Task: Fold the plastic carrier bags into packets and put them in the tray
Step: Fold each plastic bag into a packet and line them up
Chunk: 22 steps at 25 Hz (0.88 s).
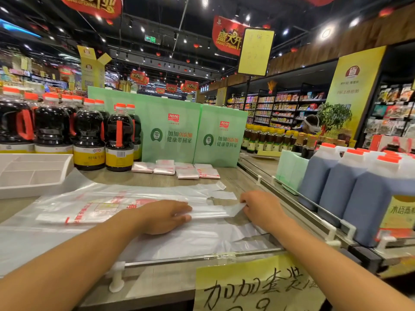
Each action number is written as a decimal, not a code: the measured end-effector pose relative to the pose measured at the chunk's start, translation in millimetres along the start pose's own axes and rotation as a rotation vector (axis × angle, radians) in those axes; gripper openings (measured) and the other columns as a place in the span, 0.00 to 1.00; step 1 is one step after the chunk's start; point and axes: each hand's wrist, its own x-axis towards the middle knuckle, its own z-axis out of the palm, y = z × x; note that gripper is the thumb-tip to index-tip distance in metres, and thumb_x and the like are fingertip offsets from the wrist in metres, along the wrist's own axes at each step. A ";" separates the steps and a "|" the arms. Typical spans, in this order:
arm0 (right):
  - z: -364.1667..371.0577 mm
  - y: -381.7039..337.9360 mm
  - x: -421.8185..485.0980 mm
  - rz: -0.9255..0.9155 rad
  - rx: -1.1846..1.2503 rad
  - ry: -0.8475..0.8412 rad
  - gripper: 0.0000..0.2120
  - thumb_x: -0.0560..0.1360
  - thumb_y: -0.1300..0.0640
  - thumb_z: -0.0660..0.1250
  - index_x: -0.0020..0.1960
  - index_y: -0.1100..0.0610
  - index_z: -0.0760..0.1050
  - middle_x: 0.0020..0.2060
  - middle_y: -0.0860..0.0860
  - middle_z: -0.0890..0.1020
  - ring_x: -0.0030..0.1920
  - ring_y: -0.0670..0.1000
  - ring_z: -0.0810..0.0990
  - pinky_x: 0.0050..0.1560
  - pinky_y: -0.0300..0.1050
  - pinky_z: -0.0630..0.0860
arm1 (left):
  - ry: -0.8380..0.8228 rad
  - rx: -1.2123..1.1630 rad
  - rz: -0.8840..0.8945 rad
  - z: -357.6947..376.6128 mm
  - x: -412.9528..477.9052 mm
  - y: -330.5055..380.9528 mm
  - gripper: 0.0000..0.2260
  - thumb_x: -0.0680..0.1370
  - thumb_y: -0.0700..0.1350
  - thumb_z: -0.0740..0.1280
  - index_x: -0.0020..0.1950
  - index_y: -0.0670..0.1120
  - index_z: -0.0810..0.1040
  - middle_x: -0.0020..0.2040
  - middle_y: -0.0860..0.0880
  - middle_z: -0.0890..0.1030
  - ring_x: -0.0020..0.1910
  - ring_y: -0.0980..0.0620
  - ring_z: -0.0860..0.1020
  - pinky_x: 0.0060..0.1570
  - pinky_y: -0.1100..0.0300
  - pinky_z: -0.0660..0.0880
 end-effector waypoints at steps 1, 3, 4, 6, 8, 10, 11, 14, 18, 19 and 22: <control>-0.7 -0.4 -0.6 0.017 -0.003 0.036 0.10 0.78 0.59 0.62 0.50 0.49 0.80 0.44 0.46 0.82 0.45 0.50 0.79 0.42 0.46 0.77 | -0.016 -0.007 -0.003 -0.4 -0.9 0.9 0.43 0.70 0.78 0.44 0.80 0.59 0.63 0.81 0.59 0.59 0.80 0.55 0.59 0.79 0.52 0.54; -1.6 -0.3 -2.1 0.043 0.003 0.113 0.08 0.78 0.59 0.63 0.48 0.49 0.80 0.41 0.45 0.81 0.43 0.50 0.79 0.41 0.46 0.78 | -0.028 -0.005 -0.006 -1.9 0.7 1.0 0.32 0.80 0.70 0.47 0.81 0.59 0.61 0.82 0.59 0.55 0.81 0.56 0.53 0.80 0.48 0.48; -2.0 -1.2 -2.5 0.046 0.008 0.144 0.08 0.78 0.58 0.64 0.47 0.48 0.80 0.41 0.44 0.80 0.42 0.49 0.78 0.39 0.45 0.77 | -0.023 0.007 -0.017 -3.0 1.2 -0.6 0.26 0.84 0.65 0.49 0.81 0.60 0.59 0.83 0.59 0.53 0.82 0.56 0.51 0.80 0.46 0.46; -4.2 -3.5 -2.4 0.023 0.011 0.185 0.07 0.79 0.57 0.65 0.48 0.48 0.81 0.42 0.44 0.81 0.42 0.49 0.79 0.36 0.42 0.73 | -0.049 0.063 -0.046 -6.5 -0.4 -3.9 0.24 0.86 0.60 0.50 0.82 0.61 0.54 0.83 0.59 0.49 0.82 0.55 0.47 0.80 0.43 0.42; -7.8 -7.9 -2.3 -0.037 0.007 0.212 0.06 0.80 0.56 0.65 0.50 0.49 0.81 0.42 0.45 0.81 0.41 0.48 0.78 0.34 0.37 0.67 | -0.108 0.126 -0.082 -9.0 -2.4 -7.3 0.24 0.86 0.61 0.47 0.83 0.62 0.51 0.83 0.60 0.46 0.82 0.54 0.44 0.79 0.42 0.40; -11.8 -16.2 -0.8 -0.154 -0.041 0.212 0.07 0.80 0.57 0.64 0.52 0.51 0.81 0.43 0.46 0.81 0.41 0.47 0.77 0.34 0.35 0.66 | -0.137 0.119 -0.100 -10.3 -5.0 -9.4 0.24 0.86 0.61 0.46 0.83 0.62 0.49 0.83 0.59 0.45 0.82 0.53 0.43 0.79 0.42 0.39; -14.6 -21.3 2.3 -0.217 -0.066 0.216 0.08 0.80 0.58 0.63 0.53 0.52 0.81 0.44 0.46 0.82 0.41 0.47 0.77 0.36 0.36 0.71 | -0.142 0.097 -0.104 -10.8 -6.0 -10.6 0.24 0.86 0.61 0.46 0.83 0.62 0.49 0.83 0.59 0.45 0.82 0.53 0.43 0.79 0.42 0.39; -18.1 -40.8 14.6 -0.327 -0.057 0.250 0.08 0.80 0.58 0.64 0.54 0.51 0.81 0.46 0.45 0.82 0.43 0.46 0.77 0.40 0.44 0.80 | -0.154 0.050 -0.121 -11.1 -5.7 -15.5 0.25 0.85 0.63 0.47 0.83 0.62 0.47 0.84 0.56 0.45 0.82 0.52 0.43 0.79 0.43 0.39; -4.7 -65.4 25.6 -0.421 -0.020 0.262 0.04 0.79 0.55 0.68 0.51 0.51 0.81 0.47 0.45 0.83 0.47 0.48 0.80 0.42 0.46 0.81 | -0.153 -0.002 -0.134 -15.7 -10.6 -19.0 0.30 0.85 0.62 0.50 0.84 0.53 0.46 0.84 0.53 0.43 0.82 0.51 0.42 0.80 0.47 0.40; 0.0 -68.1 26.0 -0.432 -0.019 0.248 0.04 0.79 0.55 0.69 0.51 0.51 0.82 0.48 0.45 0.83 0.47 0.48 0.80 0.42 0.48 0.81 | -0.153 0.007 -0.140 -16.4 -11.7 -20.1 0.31 0.85 0.62 0.51 0.84 0.53 0.46 0.84 0.52 0.43 0.82 0.51 0.42 0.80 0.47 0.41; 5.3 -71.6 24.9 -0.417 -0.011 0.170 0.09 0.79 0.53 0.69 0.58 0.49 0.80 0.56 0.45 0.82 0.54 0.49 0.80 0.48 0.49 0.81 | -0.166 0.065 -0.170 -15.8 -11.1 -22.3 0.32 0.84 0.64 0.51 0.84 0.54 0.45 0.84 0.53 0.42 0.82 0.50 0.41 0.79 0.41 0.41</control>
